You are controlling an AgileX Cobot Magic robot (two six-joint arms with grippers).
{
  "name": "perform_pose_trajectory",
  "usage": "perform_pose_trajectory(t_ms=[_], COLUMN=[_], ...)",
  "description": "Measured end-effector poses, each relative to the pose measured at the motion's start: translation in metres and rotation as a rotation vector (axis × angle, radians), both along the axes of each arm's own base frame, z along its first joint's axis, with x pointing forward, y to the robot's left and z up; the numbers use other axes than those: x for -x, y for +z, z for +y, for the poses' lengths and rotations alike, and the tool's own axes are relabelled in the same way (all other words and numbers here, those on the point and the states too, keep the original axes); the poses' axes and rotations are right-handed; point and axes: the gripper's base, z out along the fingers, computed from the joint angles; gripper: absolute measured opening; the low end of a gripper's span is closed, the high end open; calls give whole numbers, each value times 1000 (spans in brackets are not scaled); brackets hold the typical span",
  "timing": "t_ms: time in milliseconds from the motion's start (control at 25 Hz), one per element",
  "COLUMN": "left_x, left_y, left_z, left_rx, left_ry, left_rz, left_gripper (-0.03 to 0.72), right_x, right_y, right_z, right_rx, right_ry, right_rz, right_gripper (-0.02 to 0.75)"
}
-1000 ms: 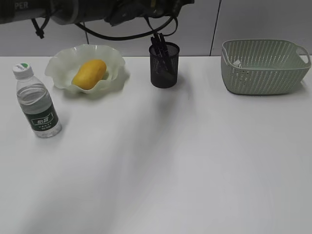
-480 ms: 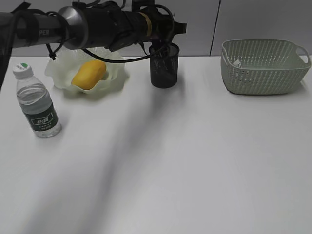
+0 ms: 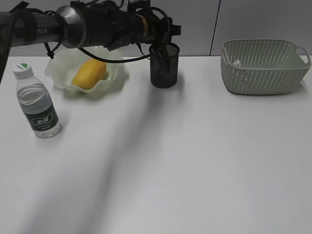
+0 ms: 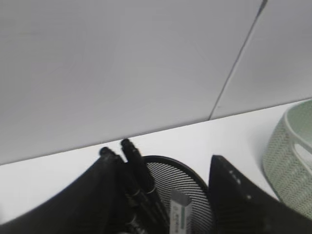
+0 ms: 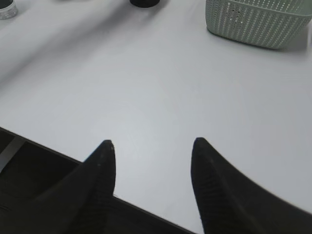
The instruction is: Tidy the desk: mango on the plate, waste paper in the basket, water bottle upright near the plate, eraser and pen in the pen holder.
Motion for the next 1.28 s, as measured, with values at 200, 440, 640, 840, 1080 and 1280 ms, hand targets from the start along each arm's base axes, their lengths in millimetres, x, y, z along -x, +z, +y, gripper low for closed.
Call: perform_pose_trajectory(t_ms=[200,440,640,840,1080,1280], left_x=[12,67,139,229,345,431], left_y=[57,143,156,158,162,154], left_z=[25,64,101,157,229,272], left_rx=[-58,-225,-266,-285,-286,-265], left_ry=[168,134,-1,-45,-32,-116], left_rz=[30,-65,-65,-99,-101,-66], left_gripper=[473,430,351,341,342,342], right_x=[0,0,0,0,0,0], right_y=[0,0,0,0,0,0], right_z=[0,0,0,0,0,0], right_rx=[-4,-4,-4,-5,-5,-5], right_ry=[-2,-2,-2,-3,-3,-3], right_rz=[2,2,2,2,2,2], right_gripper=[403,403,403,403,403,403])
